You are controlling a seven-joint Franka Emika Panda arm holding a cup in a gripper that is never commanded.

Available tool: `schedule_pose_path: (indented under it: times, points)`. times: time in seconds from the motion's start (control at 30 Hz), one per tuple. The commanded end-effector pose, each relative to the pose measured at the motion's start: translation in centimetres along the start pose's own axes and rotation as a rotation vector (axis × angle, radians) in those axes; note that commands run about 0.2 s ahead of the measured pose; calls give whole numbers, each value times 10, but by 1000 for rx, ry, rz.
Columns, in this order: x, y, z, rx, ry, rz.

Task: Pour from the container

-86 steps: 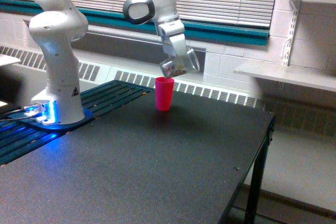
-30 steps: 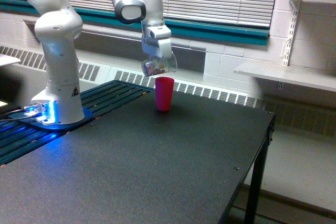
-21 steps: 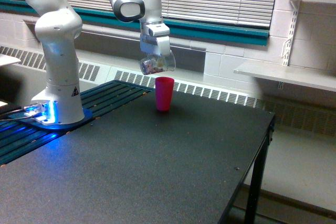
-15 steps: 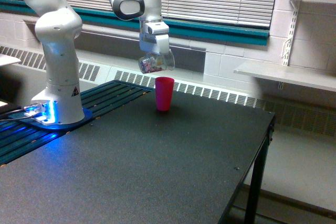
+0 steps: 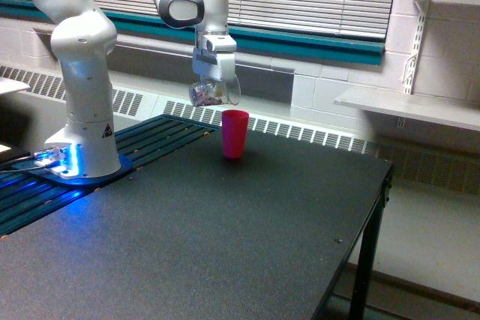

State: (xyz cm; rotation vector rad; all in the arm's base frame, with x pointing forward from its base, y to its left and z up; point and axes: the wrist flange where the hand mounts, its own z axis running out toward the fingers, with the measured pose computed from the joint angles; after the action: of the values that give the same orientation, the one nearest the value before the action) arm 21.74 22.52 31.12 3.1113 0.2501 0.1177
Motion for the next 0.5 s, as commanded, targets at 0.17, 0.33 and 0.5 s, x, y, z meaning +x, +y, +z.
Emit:
schedule_pose_path:
  times: [0.17, 0.33, 0.5]
  points:
    - [-9, 6, 10, -33, -58, -38]
    - [-11, 7, 10, -55, -72, -60]
    - [-14, 8, 10, -70, -84, -71]
